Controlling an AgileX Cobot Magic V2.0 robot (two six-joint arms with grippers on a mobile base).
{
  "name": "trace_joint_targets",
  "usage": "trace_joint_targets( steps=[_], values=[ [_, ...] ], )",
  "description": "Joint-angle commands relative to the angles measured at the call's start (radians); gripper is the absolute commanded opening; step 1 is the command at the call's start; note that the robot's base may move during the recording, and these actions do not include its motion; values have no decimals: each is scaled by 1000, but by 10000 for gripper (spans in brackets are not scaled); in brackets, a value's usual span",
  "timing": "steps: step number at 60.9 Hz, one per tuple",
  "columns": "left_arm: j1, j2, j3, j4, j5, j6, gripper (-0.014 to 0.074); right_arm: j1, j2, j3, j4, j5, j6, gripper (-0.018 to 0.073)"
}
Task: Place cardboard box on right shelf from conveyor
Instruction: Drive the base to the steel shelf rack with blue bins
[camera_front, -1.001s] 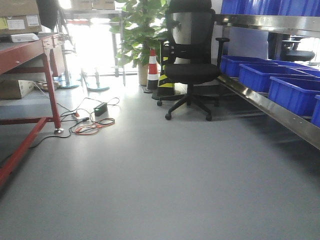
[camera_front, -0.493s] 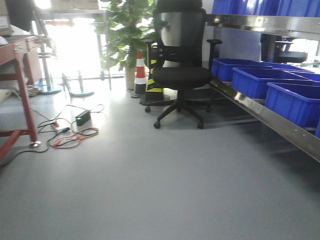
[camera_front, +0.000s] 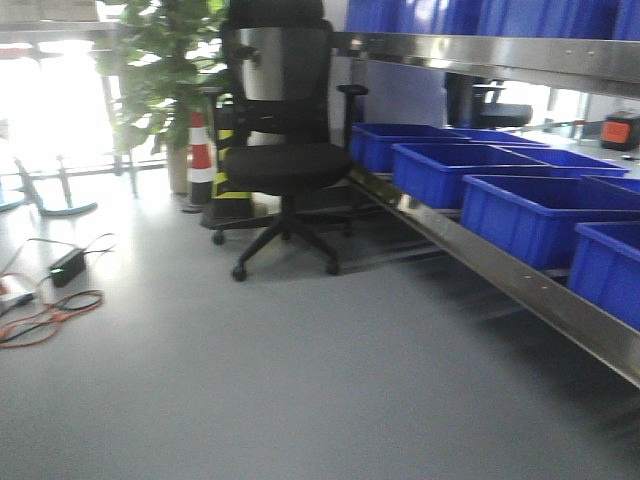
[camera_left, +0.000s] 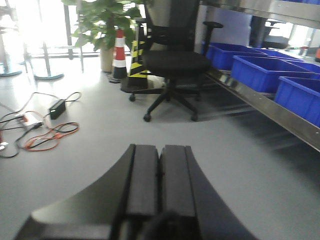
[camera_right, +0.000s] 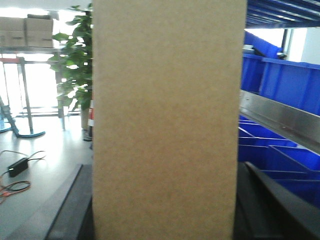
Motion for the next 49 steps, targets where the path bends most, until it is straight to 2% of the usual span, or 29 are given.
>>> trace_joint_targets(
  steps=[1, 49],
  values=[
    [-1, -5, 6, -8, -84, 0, -116, -5, 10, -28, -8, -103, -3, 49],
    [-1, -5, 6, -8, -84, 0, -116, -5, 10, -28, -8, -102, -3, 49]
  ],
)
